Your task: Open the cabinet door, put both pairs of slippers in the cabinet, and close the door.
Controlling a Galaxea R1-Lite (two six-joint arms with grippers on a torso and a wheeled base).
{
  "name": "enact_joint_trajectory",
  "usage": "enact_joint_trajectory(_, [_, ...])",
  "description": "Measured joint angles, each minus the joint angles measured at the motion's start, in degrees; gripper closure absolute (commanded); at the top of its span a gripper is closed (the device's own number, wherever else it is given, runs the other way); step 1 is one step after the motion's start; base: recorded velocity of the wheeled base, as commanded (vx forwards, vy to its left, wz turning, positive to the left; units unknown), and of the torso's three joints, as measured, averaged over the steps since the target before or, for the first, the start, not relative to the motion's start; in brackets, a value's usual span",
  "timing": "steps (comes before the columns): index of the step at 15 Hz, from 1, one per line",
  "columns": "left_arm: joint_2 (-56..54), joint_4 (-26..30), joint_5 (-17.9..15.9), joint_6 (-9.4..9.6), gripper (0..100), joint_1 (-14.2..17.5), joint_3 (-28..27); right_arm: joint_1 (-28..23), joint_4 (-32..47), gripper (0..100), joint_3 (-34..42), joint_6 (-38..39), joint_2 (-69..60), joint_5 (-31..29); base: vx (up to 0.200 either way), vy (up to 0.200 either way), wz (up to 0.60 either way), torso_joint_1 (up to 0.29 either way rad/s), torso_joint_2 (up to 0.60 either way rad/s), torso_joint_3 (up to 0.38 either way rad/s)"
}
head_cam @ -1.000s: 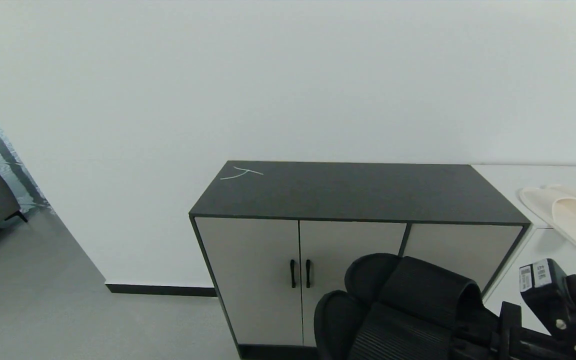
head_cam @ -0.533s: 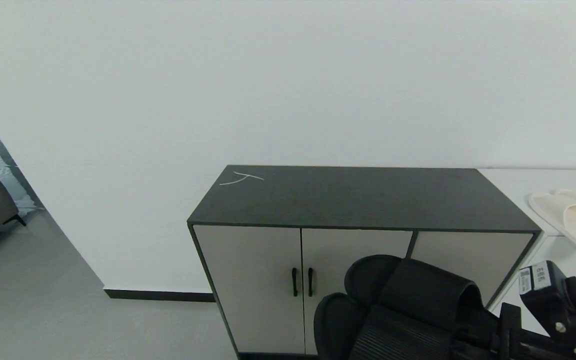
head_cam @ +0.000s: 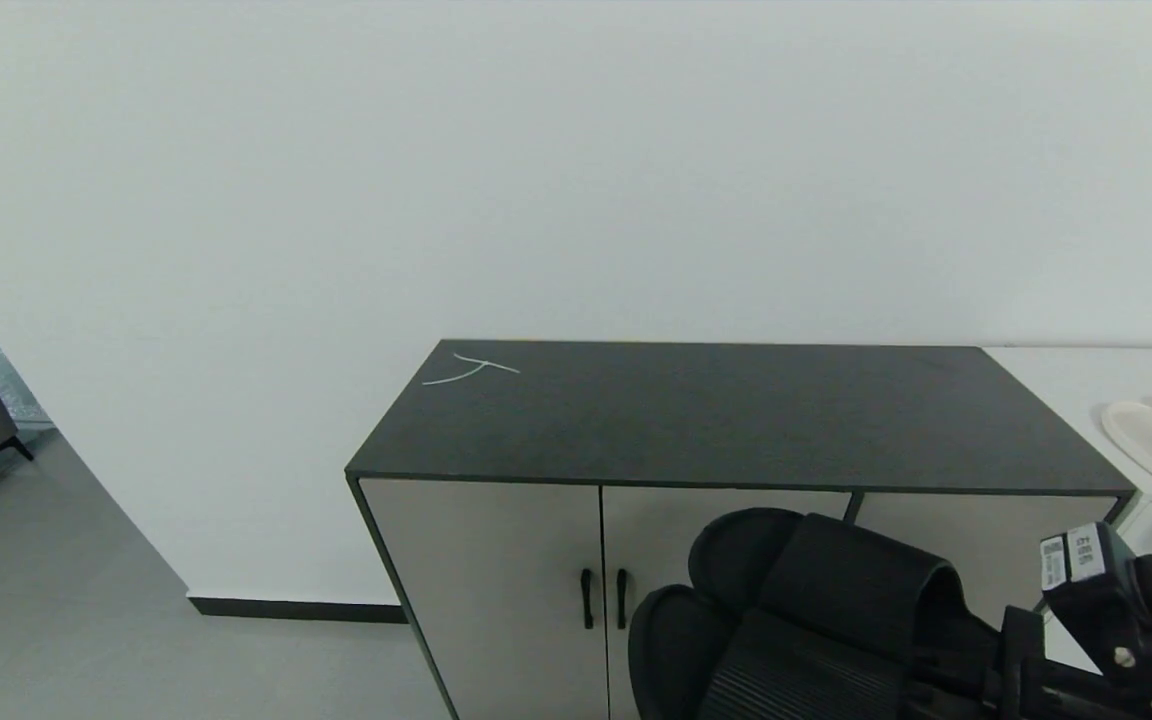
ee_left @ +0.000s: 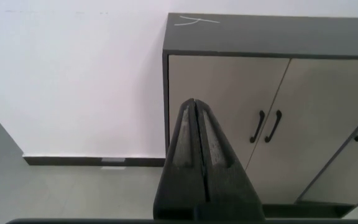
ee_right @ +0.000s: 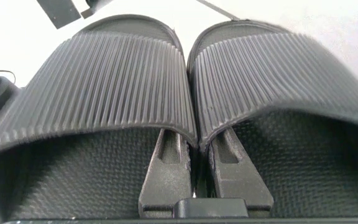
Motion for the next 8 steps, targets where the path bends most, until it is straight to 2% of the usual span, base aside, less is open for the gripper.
enact_joint_trajectory(5, [0.0, 0.0, 0.0, -0.05, 100, 0.0, 0.0, 0.0, 0.0, 100, 0.4, 0.0, 0.0, 0.2, 0.000, 0.000, 0.00, -0.175, 0.37, 0.199])
enact_joint_trajectory(8, [0.0, 0.0, 0.0, -0.05, 100, 0.0, 0.0, 0.0, 0.0, 100, 0.5, -0.1, 0.1, 0.2, 0.000, 0.000, 0.00, -0.230, 0.50, 0.271])
